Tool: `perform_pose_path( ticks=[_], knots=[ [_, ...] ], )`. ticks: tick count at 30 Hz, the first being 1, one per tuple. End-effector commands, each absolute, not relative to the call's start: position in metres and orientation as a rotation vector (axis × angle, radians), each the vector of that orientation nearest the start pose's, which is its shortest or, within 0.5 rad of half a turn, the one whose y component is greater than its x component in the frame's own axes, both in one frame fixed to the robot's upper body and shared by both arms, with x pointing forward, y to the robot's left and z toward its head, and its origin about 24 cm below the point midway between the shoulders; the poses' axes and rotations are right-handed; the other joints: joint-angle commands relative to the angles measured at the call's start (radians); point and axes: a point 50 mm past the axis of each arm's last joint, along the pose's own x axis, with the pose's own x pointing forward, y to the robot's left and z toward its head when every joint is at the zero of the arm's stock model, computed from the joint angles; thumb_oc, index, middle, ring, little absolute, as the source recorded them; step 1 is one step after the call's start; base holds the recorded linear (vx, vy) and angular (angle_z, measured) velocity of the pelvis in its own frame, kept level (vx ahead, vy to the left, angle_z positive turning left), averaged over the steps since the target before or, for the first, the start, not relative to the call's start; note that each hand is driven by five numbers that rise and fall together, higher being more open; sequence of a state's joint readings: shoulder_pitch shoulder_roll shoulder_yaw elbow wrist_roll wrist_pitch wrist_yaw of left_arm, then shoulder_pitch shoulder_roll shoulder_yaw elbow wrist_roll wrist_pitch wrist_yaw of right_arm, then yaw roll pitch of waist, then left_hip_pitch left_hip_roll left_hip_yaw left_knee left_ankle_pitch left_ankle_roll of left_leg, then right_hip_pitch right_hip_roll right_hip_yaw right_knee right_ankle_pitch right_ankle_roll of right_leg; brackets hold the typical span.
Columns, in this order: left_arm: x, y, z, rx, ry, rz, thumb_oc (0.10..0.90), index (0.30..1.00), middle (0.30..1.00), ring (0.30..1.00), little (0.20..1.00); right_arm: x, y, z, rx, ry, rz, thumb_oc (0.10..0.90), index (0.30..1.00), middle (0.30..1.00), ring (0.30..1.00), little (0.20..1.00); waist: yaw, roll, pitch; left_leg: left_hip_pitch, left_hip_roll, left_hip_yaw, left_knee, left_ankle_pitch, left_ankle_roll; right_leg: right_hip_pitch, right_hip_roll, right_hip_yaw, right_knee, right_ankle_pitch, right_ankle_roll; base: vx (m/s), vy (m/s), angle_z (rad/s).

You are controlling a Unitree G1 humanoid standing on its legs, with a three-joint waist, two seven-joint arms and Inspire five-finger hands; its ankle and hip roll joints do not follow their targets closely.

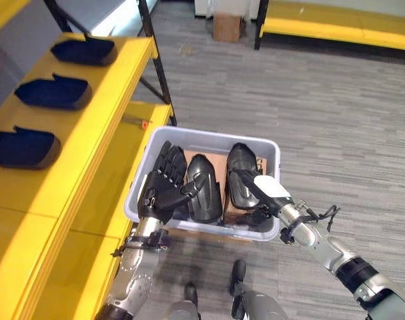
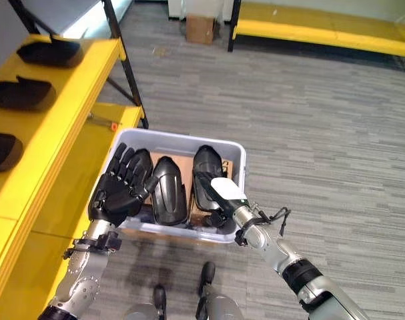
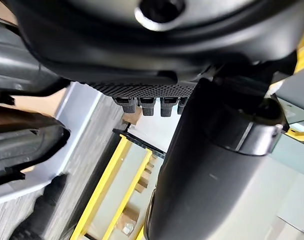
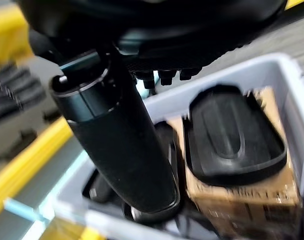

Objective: Move parts from the plastic box to the shelf.

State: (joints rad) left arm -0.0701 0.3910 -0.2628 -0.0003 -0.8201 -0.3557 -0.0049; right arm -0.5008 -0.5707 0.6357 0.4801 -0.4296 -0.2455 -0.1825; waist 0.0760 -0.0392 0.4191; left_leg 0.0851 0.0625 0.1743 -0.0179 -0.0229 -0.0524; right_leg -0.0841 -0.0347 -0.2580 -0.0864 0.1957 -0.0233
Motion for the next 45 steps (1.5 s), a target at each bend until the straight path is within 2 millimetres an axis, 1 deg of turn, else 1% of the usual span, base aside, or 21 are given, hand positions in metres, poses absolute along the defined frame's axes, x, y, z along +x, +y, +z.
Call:
perform_pose_path(
  ticks=[1,3,6,10,11,13,15,17,18,19,22,25,28,32,34,38,39,41,45],
  knots=[
    [0.266,0.160,0.132,-0.449,-0.502,-0.295,0.900,1.000,1.000,1.000,1.000,0.350,-0.126,0.125,-1.140,-0.560,0.273,0.900,1.000,1.000,1.000,1.000,0.001,0.010,-0.009,-0.123,0.016,-0.037,0.053,0.019,0.024,0.051,-0.030,0.066,0.026,-0.130,0.078,-0.20,-0.068,0.08],
    [0.268,0.159,0.134,-0.447,-0.512,-0.300,0.900,1.000,1.000,1.000,1.000,0.356,-0.129,0.130,-1.141,-0.553,0.236,0.900,1.000,1.000,1.000,1.000,0.003,0.013,0.004,-0.137,0.014,-0.041,0.054,0.022,0.024,0.040,-0.028,0.065,0.028,-0.131,0.076,-0.15,-0.040,0.09],
    [0.271,0.155,0.142,-0.450,-0.537,-0.311,0.900,1.000,1.000,1.000,1.000,0.367,-0.139,0.140,-1.166,-0.549,0.151,0.900,1.000,1.000,1.000,1.000,0.008,0.026,0.033,-0.167,0.008,-0.048,0.056,0.028,0.023,0.014,-0.026,0.063,0.031,-0.132,0.071,-0.11,-0.011,0.03],
    [0.274,0.153,0.145,-0.459,-0.538,-0.314,0.900,1.000,1.000,1.000,1.000,0.373,-0.143,0.149,-1.200,-0.565,0.092,0.900,1.000,1.000,1.000,1.000,0.010,0.040,0.058,-0.193,0.002,-0.051,0.062,0.031,0.022,-0.008,-0.024,0.057,0.035,-0.136,0.067,-0.07,-0.003,0.00],
    [0.275,0.152,0.147,-0.454,-0.543,-0.317,0.900,1.000,1.000,1.000,1.000,0.376,-0.145,0.153,-1.225,-0.583,0.040,0.900,1.000,1.000,1.000,1.000,0.011,0.045,0.069,-0.204,-0.003,-0.051,0.066,0.031,0.022,-0.018,-0.024,0.054,0.040,-0.138,0.065,-0.07,0.000,-0.02],
    [0.276,0.151,0.149,-0.454,-0.548,-0.321,0.900,1.000,1.000,1.000,1.000,0.378,-0.148,0.157,-1.245,-0.597,0.003,0.900,1.000,1.000,1.000,1.000,0.011,0.051,0.079,-0.216,-0.006,-0.053,0.073,0.030,0.023,-0.028,-0.025,0.052,0.047,-0.141,0.064,-0.06,0.009,-0.01],
    [0.277,0.150,0.151,-0.454,-0.558,-0.321,0.900,1.000,1.000,1.000,1.000,0.381,-0.155,0.165,-1.286,-0.631,-0.087,0.900,1.000,1.000,1.000,1.000,0.009,0.064,0.098,-0.237,-0.012,-0.056,0.085,0.030,0.025,-0.047,-0.026,0.053,0.062,-0.147,0.060,-0.05,0.021,-0.02],
    [0.277,0.150,0.152,-0.462,-0.560,-0.318,0.900,1.000,1.000,1.000,1.000,0.383,-0.162,0.170,-1.286,-0.634,-0.157,0.900,1.000,1.000,1.000,1.000,0.006,0.072,0.101,-0.254,-0.016,-0.056,0.093,0.027,0.027,-0.061,-0.027,0.056,0.069,-0.152,0.058,0.00,0.000,0.00],
    [0.277,0.149,0.152,-0.462,-0.558,-0.319,0.900,1.000,1.000,1.000,1.000,0.383,-0.163,0.171,-1.284,-0.633,-0.165,0.900,1.000,1.000,1.000,1.000,0.006,0.072,0.101,-0.257,-0.016,-0.056,0.094,0.026,0.027,-0.063,-0.027,0.056,0.070,-0.153,0.058,0.00,0.000,0.00],
    [0.278,0.149,0.151,-0.488,-0.539,-0.338,0.900,1.000,1.000,1.000,1.000,0.384,-0.169,0.174,-1.283,-0.623,-0.207,0.900,1.000,1.000,1.000,1.000,0.002,0.079,0.101,-0.271,-0.018,-0.057,0.098,0.025,0.028,-0.080,-0.029,0.060,0.075,-0.154,0.059,0.00,0.000,0.00],
    [0.281,0.147,0.148,-0.523,-0.510,-0.350,0.900,1.000,1.000,1.000,1.000,0.387,-0.173,0.176,-1.320,-0.612,-0.227,0.900,1.000,1.000,1.000,1.000,-0.003,0.089,0.101,-0.292,-0.021,-0.056,0.103,0.024,0.029,-0.106,-0.032,0.064,0.083,-0.155,0.058,0.00,0.000,0.00],
    [0.283,0.142,0.145,-0.541,-0.496,-0.358,0.900,1.000,1.000,1.000,1.000,0.389,-0.169,0.174,-1.376,-0.615,-0.193,0.900,1.000,1.000,1.000,1.000,-0.009,0.101,0.101,-0.322,-0.023,-0.053,0.108,0.026,0.029,-0.137,-0.034,0.068,0.087,-0.154,0.057,-0.02,0.036,0.01],
    [0.282,0.142,0.143,-0.551,-0.490,-0.360,0.900,1.000,1.000,1.000,1.000,0.389,-0.166,0.171,-1.386,-0.607,-0.158,0.900,1.000,1.000,1.000,1.000,-0.010,0.105,0.101,-0.336,-0.021,-0.050,0.107,0.030,0.028,-0.154,-0.035,0.069,0.090,-0.154,0.056,0.00,0.012,0.00],
    [0.280,0.140,0.140,-0.552,-0.477,-0.375,0.900,1.000,1.000,1.000,1.000,0.387,-0.159,0.165,-1.418,-0.617,-0.104,0.900,1.000,1.000,1.000,1.000,-0.008,0.105,0.101,-0.355,-0.019,-0.047,0.104,0.035,0.027,-0.178,-0.038,0.066,0.100,-0.154,0.056,0.00,0.000,0.00],
    [0.280,0.140,0.139,-0.542,-0.475,-0.379,0.900,1.000,1.000,1.000,1.000,0.386,-0.157,0.162,-1.416,-0.621,-0.101,0.900,1.000,1.000,1.000,1.000,-0.008,0.105,0.101,-0.354,-0.017,-0.046,0.103,0.033,0.027,-0.179,-0.037,0.065,0.102,-0.157,0.057,0.00,0.000,0.00],
    [0.279,0.139,0.139,-0.539,-0.475,-0.383,0.900,1.000,1.000,1.000,1.000,0.380,-0.155,0.160,-1.411,-0.694,-0.136,0.900,1.000,1.000,1.000,1.000,-0.012,0.101,0.101,-0.361,-0.014,-0.045,0.098,0.040,0.027,-0.187,-0.037,0.065,0.104,-0.154,0.056,-0.01,0.001,0.00],
    [0.278,0.139,0.139,-0.537,-0.475,-0.384,0.900,1.000,1.000,1.000,1.000,0.375,-0.152,0.161,-1.371,-0.764,-0.159,0.900,1.000,1.000,1.000,1.000,-0.016,0.100,0.101,-0.356,-0.013,-0.044,0.096,0.036,0.028,-0.184,-0.036,0.067,0.104,-0.157,0.058,0.00,0.000,0.00],
    [0.277,0.138,0.139,-0.542,-0.478,-0.380,0.900,1.000,1.000,1.000,1.000,0.368,-0.144,0.166,-1.334,-0.857,-0.152,0.900,1.000,1.000,1.000,1.000,-0.025,0.101,0.101,-0.357,-0.013,-0.041,0.097,0.036,0.028,-0.190,-0.036,0.072,0.108,-0.156,0.059,-0.02,0.034,0.00],
    [0.270,0.137,0.139,-0.585,-0.501,-0.382,0.900,1.000,1.000,1.000,1.000,0.349,-0.132,0.164,-1.322,-0.955,-0.122,0.900,1.000,1.000,1.000,1.000,-0.051,0.098,0.101,-0.355,-0.011,-0.035,0.099,0.033,0.027,-0.191,-0.033,0.087,0.104,-0.155,0.059,0.01,0.064,-0.01]
  ],
)
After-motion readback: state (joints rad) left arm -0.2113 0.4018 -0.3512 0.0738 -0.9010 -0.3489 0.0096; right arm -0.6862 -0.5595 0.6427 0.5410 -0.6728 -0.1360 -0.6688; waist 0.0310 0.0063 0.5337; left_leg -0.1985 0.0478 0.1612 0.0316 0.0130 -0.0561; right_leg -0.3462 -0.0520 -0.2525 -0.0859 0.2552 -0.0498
